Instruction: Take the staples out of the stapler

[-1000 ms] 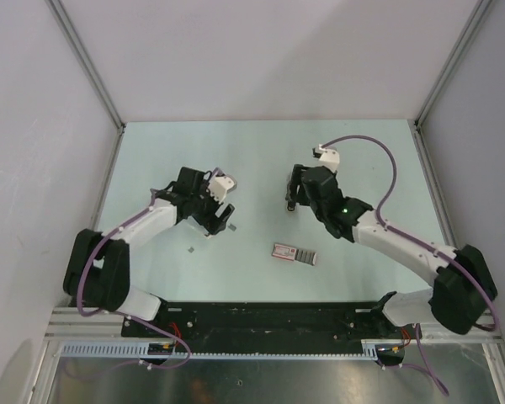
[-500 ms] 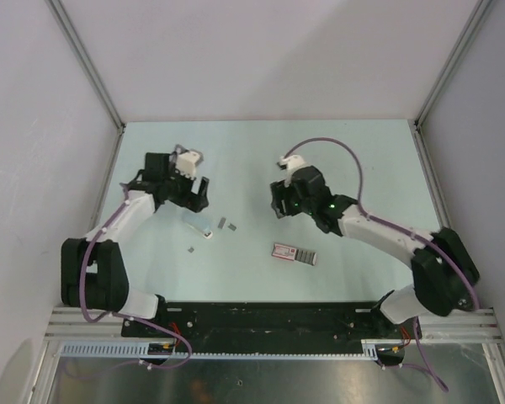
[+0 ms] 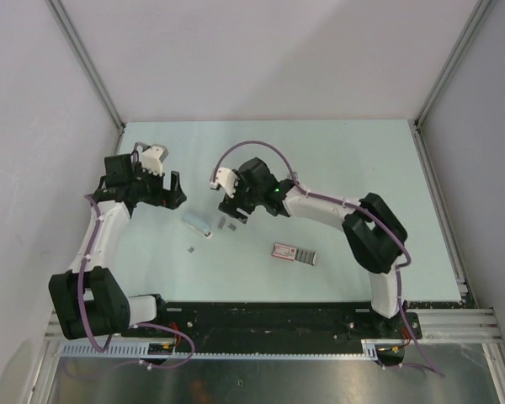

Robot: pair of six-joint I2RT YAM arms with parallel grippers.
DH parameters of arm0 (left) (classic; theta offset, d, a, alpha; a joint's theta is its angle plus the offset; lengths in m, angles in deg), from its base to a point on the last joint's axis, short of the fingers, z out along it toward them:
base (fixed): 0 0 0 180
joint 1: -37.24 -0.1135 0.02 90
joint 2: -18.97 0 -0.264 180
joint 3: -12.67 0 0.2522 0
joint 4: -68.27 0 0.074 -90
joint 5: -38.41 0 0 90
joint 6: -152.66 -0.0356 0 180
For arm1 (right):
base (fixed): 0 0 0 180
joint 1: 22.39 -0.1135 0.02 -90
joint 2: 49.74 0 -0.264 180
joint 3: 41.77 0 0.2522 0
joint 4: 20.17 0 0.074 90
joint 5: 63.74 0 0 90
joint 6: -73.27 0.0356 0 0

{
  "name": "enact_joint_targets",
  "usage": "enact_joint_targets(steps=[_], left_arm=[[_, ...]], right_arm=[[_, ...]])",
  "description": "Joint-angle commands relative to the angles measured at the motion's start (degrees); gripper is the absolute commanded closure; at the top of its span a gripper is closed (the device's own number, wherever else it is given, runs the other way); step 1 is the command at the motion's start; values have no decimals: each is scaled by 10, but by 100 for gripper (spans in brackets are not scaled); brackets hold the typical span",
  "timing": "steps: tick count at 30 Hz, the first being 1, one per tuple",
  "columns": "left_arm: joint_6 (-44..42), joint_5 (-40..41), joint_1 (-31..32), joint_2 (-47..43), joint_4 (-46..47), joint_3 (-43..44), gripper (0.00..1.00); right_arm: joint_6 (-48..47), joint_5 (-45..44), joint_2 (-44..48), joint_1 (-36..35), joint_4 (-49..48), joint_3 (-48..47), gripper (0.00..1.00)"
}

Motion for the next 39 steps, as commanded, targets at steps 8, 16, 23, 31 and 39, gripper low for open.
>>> enact_joint_targets(steps=[8,16,23,31,39], left_arm=[[0,-62,-39,-7,-18,33,1],[-1,-76,-57,-13,-22,33,0],[-11,-82,-66,-17,-24,22,1],[-14,-95,-68,-16,-24,20,1],[-14,-97,-69,-12,-24,19,0]], right_arm=[[-128,67,-118,-21,104,-132,19],[-150,93,-141,-21,100,-155,18],[-164,70,-161,-25,86,-163,18],[-177,62,-180,-27,85,-178,18],[-178,70,-202,-30,99,-204,20]])
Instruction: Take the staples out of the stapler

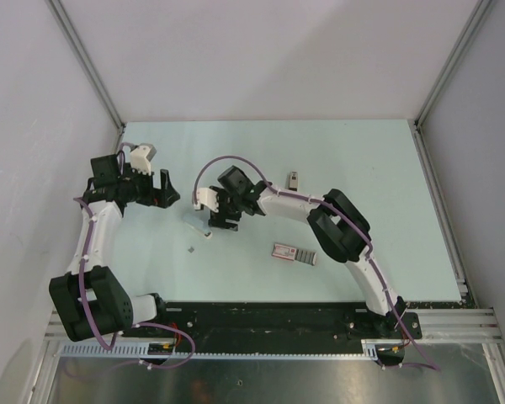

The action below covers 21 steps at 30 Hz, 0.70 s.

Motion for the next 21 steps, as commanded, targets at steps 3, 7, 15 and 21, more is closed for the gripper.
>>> enact_joint_targets(steps=[3,7,15,21], left_arm=[[-11,-28,-5,-11,-2,9,1],[-11,-30,-6,-9,-2,8,0],[-12,-32,-6,-13,-2,4,0],[-10,-41,-6,-16,-2,-1,1]], right_arm=[[-6,-4,-22,-6,5,-35,22],[4,-11,-31,-5,2,-41,25],[47,-20,-46,5,3,-64,44],[84,5,-52,20,10,-83,51]])
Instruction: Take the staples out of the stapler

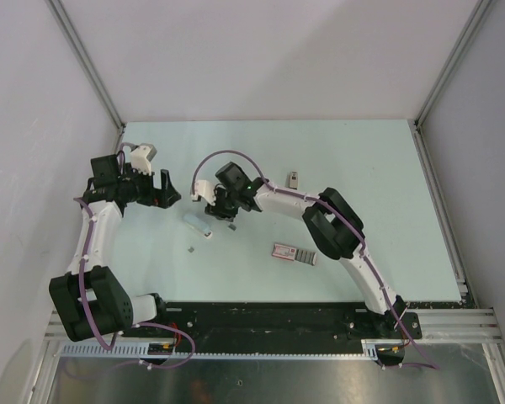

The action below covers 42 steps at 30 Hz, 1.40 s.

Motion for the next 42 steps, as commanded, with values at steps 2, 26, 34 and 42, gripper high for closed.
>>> enact_joint_targets(steps=[2,26,34,42], left_arm=[[-9,-31,-6,-17,0,-1,1],[-14,-36,-6,-38,-6,-11,1],[-19,-30,-6,-42,-8,-15,0],[-32,-40,4,-44,-9,-16,1]], right_arm=[[31,18,-7,13,10,-24,51],[40,-23,29,5,11,24,78],[104,-45,50,4,8,24,99],[283,-121,160,37,3,59,100]])
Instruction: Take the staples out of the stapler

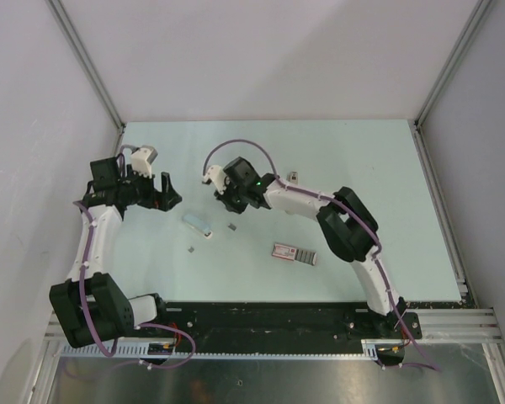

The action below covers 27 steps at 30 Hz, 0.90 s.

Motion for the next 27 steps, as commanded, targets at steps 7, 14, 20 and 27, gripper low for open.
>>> enact_joint_targets(steps=[7,14,20,27], left_arm=[[-35,30,129,6,3,5,1],[-41,115,299,111,41,47,1],[-56,173,422,221,60,110,1],[-60,211,512,304,82,160,1]], right_arm=[[270,-243,225,28,40,112,100],[428,-290,347,45,144,218,100],[492,-328,462,56,199,314,100],[546,-330,563,102,252,400,100]])
